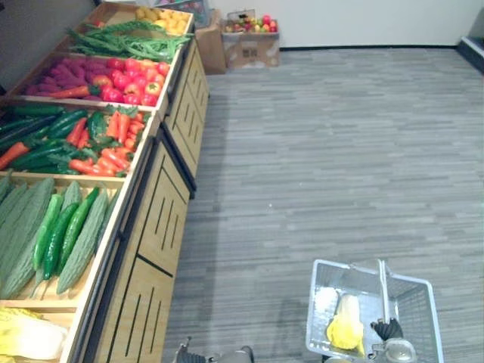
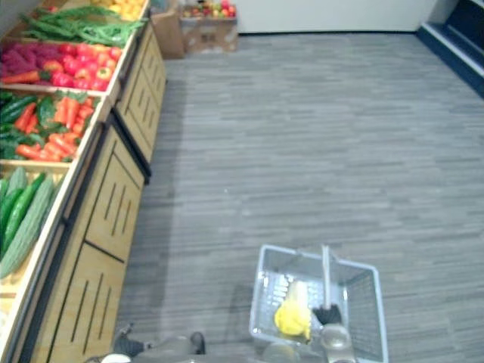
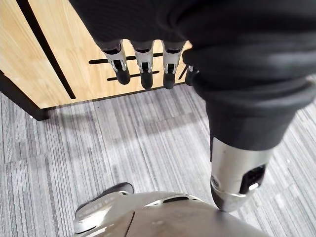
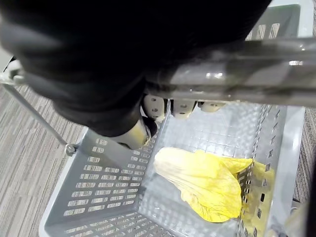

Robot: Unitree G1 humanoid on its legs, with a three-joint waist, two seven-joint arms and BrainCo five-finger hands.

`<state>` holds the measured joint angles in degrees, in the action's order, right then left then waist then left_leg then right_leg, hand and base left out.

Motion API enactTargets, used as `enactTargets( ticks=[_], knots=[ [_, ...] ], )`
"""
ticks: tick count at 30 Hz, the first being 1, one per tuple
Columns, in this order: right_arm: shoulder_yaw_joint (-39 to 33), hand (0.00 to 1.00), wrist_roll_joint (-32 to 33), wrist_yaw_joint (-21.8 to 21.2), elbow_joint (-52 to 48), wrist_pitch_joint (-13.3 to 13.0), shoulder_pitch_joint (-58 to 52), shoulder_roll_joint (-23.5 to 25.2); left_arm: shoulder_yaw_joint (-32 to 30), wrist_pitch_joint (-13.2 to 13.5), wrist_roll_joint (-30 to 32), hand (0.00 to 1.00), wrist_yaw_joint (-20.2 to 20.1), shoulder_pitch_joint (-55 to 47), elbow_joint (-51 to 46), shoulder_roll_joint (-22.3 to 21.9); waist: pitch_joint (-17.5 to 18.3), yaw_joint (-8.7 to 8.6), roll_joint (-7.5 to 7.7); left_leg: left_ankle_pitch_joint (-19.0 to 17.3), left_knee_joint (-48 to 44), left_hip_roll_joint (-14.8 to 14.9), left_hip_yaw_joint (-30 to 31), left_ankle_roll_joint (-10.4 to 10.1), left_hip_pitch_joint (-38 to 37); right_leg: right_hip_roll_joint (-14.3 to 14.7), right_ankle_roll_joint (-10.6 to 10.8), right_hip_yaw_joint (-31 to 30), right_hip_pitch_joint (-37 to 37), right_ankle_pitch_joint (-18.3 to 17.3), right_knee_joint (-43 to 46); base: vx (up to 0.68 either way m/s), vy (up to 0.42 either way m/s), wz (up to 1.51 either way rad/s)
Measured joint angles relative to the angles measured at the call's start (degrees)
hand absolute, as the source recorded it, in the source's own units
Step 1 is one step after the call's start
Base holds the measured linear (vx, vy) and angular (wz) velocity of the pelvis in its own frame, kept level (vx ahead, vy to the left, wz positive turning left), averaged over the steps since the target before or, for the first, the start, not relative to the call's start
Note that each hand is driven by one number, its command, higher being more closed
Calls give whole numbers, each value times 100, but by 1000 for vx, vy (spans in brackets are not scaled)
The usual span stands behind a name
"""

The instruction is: Pick vegetable in the basket

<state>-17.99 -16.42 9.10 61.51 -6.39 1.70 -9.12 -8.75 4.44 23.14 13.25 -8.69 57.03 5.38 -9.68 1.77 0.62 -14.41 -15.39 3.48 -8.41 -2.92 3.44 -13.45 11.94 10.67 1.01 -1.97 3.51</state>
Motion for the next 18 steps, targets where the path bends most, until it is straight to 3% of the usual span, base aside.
enactTargets(
  ticks=[1, 3, 4, 5, 6, 8, 11, 13, 14, 15, 16, 17, 18],
  knots=[
    [-125, 100, 13, 25, -16, 8, -2, -7, 14, -7, -12, 0, -7, 3, 22, 11, -1, -12, 5, -156, -114, -54, 47, 93, -20, -154, 71, -20, 155, -198, 576, 93, 137, 8],
    [-205, 100, 59, 59, -59, 14, 21, -46, 73, -9, -43, 0, -12, -25, 146, 22, 8, 8, -39, -203, -106, -135, -49, 173, -227, -391, -66, -54, 698, -230, 1973, 97, 166, -5],
    [-208, 100, 60, 61, -118, 11, 29, -44, 83, -12, -44, 0, -14, -33, 178, 50, 11, 3, -46, -222, -84, -182, -63, 205, -324, -471, -225, -70, 835, -213, 2379, 104, 158, -2],
    [-236, 100, 61, 62, -252, -9, 20, -4, 126, -17, -44, 0, -25, -52, 204, 71, -33, -8, 19, -272, -41, -236, -46, 285, -539, -604, -608, -122, 1095, -120, 3138, 159, 111, 10],
    [-262, 100, 65, 68, -335, -29, -8, 65, 129, -28, -46, 0, -35, -55, 201, 120, -50, -15, 33, -320, 7, -245, -26, 359, -697, -589, -725, -241, 1278, -165, 3671, 252, 126, 16],
    [-236, 100, 74, 63, -510, -107, -67, 286, 94, -111, -49, 0, -67, 11, 172, 159, -49, -14, 153, -462, 147, -202, 106, 472, -991, -132, -718, -259, 1683, -717, 4422, 264, 31, 20],
    [-242, 100, 178, 55, -620, -191, -66, 350, -27, -135, -54, 0, -76, 99, 174, 97, -61, -57, 135, -539, 411, -179, 194, 494, -1174, 287, -764, 100, 2088, -858, 3849, 358, -39, 30],
    [-456, 100, 307, 49, -669, -181, -56, 343, -182, -148, -54, 0, -73, 222, 171, -57, -114, -95, 7, -632, 652, -124, 405, 369, -1510, 541, -680, 278, 2271, -751, 2619, 467, -82, 56],
    [-535, 100, 347, 49, -676, -176, -54, 344, -248, -145, -53, 0, -73, 260, 165, -129, -124, -140, -58, -681, 763, -43, 488, 320, -1667, 624, -746, 293, 2319, -574, 2143, 538, -126, 78],
    [-640, 100, 403, 48, -681, -158, -55, 347, -302, -144, -48, 0, -73, 287, 165, -230, -100, -226, -169, -709, 909, 137, 659, 264, -1852, 780, -840, 272, 2304, 2, 1841, 465, -124, 74],
    [-646, 100, 404, 47, -680, -136, -63, 353, -306, -132, -46, 0, -77, 282, 163, -240, -86, -229, -162, -700, 898, 203, 719, 253, -1893, 842, -1013, 242, 2269, 270, 1808, 743, -216, 55],
    [-660, 100, 397, 43, -715, -140, -13, 368, -438, -121, -41, 0, -97, 365, 151, -297, -83, -101, -286, -443, 783, 363, 796, 2, -1856, 868, -1262, 322, 2337, -2, 2264, 628, -206, 21],
    [-675, 100, 397, 36, -739, -150, 8, 367, -467, -123, -41, 0, -104, 393, 151, -298, -108, -89, -276, -343, 776, 341, 833, -17, -1868, 818, -1296, 323, 2404, -72, 2462, 704, -283, 29]
  ],
)
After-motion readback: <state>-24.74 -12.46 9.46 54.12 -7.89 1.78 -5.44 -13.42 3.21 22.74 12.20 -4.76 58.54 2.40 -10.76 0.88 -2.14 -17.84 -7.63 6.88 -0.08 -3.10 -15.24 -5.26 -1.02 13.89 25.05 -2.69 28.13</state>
